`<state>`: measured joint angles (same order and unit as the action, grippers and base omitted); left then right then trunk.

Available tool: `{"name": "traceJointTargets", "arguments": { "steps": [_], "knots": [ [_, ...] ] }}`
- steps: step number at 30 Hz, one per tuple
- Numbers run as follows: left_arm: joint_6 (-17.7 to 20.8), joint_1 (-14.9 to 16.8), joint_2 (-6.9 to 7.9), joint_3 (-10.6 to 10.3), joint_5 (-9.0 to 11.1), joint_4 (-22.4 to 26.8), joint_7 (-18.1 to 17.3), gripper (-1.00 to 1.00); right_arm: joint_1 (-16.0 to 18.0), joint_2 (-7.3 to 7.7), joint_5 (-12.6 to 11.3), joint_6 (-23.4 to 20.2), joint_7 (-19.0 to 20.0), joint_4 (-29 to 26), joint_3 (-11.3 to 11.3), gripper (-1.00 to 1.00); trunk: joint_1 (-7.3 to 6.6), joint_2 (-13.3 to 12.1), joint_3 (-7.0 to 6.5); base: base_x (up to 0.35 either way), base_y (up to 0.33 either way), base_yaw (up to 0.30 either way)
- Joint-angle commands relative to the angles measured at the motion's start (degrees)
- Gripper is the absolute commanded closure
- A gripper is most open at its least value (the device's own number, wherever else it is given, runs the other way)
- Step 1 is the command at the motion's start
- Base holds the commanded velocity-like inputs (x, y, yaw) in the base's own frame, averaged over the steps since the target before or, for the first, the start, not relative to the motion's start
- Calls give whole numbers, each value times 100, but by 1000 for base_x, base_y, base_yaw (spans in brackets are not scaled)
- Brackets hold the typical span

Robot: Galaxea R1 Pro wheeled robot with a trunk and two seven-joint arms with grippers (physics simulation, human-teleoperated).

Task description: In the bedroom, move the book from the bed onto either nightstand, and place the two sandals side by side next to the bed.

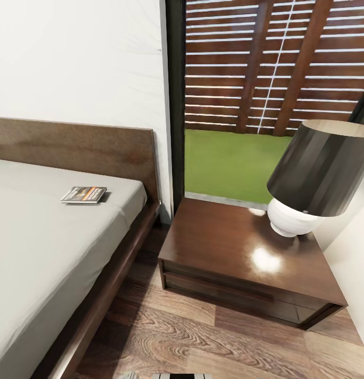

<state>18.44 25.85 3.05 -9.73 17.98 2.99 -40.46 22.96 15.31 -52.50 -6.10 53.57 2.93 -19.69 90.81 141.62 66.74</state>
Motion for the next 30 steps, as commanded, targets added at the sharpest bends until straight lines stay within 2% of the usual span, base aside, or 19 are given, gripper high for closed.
{"name": "traceJointTargets", "arguments": {
  "steps": [1,17,30],
  "knots": [
    [45,0,-1,-43,61,14,-1,-100,7,-1,-61,-59,32,15,-26,-100,-1,2,4,0,0,0],
    [92,4,-92,-28,80,480,446,-100,7,-4,-48,11,-13,19,-17,-100,-1,2,4,0,0,0],
    [119,6,-171,128,82,855,577,-100,7,-10,-50,48,-120,20,-20,-100,-1,2,4,0,0,0]
  ]
}}
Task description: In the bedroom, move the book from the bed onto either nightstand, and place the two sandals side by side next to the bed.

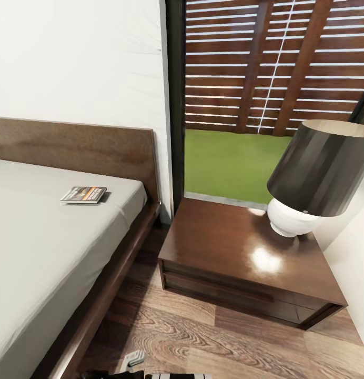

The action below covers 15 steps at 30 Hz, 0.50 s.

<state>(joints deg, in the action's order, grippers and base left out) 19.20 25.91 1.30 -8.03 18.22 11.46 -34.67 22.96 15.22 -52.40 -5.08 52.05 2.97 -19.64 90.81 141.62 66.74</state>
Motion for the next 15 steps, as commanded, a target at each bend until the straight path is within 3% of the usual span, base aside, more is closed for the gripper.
{"name": "traceJointTargets", "arguments": {
  "steps": [1,15],
  "knots": [
    [46,-1,2,-33,58,49,-1,-100,7,-1,-60,-54,31,14,-25,-100,-1,2,4,0,0,0],
    [129,2,-6,315,67,411,4,-100,7,-1,-60,-47,-125,19,-27,-100,-1,2,4,0,0,0]
  ]
}}
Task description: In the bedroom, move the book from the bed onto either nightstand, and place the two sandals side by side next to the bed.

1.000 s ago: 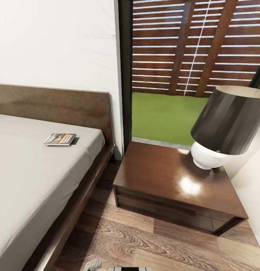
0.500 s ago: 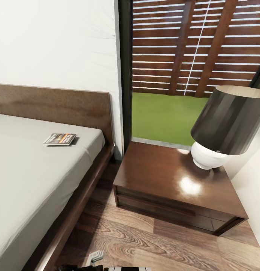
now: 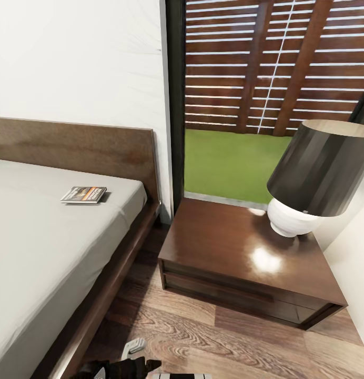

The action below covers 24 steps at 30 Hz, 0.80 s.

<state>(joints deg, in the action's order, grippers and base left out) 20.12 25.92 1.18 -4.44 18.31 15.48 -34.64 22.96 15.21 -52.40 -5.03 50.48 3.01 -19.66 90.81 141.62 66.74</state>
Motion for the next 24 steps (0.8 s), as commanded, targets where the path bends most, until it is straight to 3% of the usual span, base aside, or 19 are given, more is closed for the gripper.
{"name": "traceJointTargets", "arguments": {
  "steps": [1,11,24],
  "knots": [
    [41,1,6,-26,58,24,0,-100,7,-2,-60,-52,2,15,-25,-100,-1,2,4,0,0,0],
    [115,-1,8,150,62,305,-6,-100,7,-77,-67,-45,-130,16,-21,-100,-1,2,4,0,0,0],
    [813,-1,-102,371,59,1220,-8,-100,7,-104,-69,-42,-151,16,-12,-100,-1,2,4,0,0,0]
  ]
}}
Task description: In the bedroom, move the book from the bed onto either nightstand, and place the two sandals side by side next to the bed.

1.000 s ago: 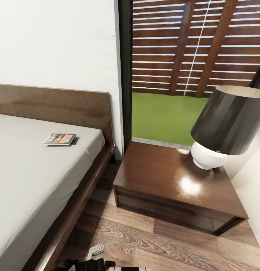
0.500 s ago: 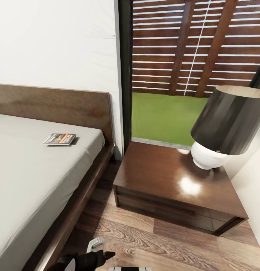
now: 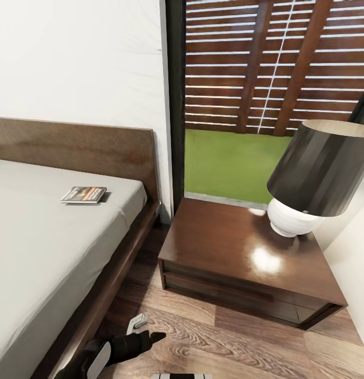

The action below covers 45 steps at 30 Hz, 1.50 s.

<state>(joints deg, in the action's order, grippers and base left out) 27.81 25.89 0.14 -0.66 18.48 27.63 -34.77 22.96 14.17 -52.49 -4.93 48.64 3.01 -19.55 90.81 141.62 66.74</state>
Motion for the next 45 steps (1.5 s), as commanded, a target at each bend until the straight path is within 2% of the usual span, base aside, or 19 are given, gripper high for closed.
{"name": "traceJointTargets", "arguments": {
  "steps": [1,6,15,19,22,27,33,40,41,45],
  "knots": [
    [85,1,-14,13,41,92,6,-100,7,-1,-60,-52,33,15,-23,-100,-1,2,5,0,0,0],
    [389,9,-159,65,31,535,123,-100,7,-5,-57,-52,10,15,-24,-100,-1,2,5,0,0,0],
    [957,23,-328,111,40,1381,646,-100,7,-9,-53,-52,-76,15,-28,-100,-1,2,5,0,0,0],
    [1245,98,-458,153,183,1758,855,-100,7,-10,-52,-52,-90,15,-30,-100,-1,2,5,0,0,0],
    [1499,194,-531,171,423,1957,1026,-100,7,-10,-52,-52,-95,15,-29,-100,-1,2,5,0,0,0],
    [1787,391,-591,183,971,2144,1429,-100,8,-11,-51,-52,-100,15,-31,-100,-1,2,5,0,0,0],
    [1910,681,-608,182,1701,2244,2173,-100,8,-11,-51,-52,-104,15,-31,-100,-1,2,5,0,0,0],
    [1968,1176,-603,180,2542,2262,3112,-100,10,-11,-51,-52,-106,15,-32,-100,-1,2,5,0,0,0],
    [1968,1176,-603,180,2542,2262,3112,-100,10,-11,-51,-52,-106,15,-32,-100,-1,2,5,0,0,0],
    [1982,1472,-606,180,2879,2253,3629,-100,13,-11,-51,-52,-107,15,-32,-100,-1,2,5,0,0,0]
  ]
}}
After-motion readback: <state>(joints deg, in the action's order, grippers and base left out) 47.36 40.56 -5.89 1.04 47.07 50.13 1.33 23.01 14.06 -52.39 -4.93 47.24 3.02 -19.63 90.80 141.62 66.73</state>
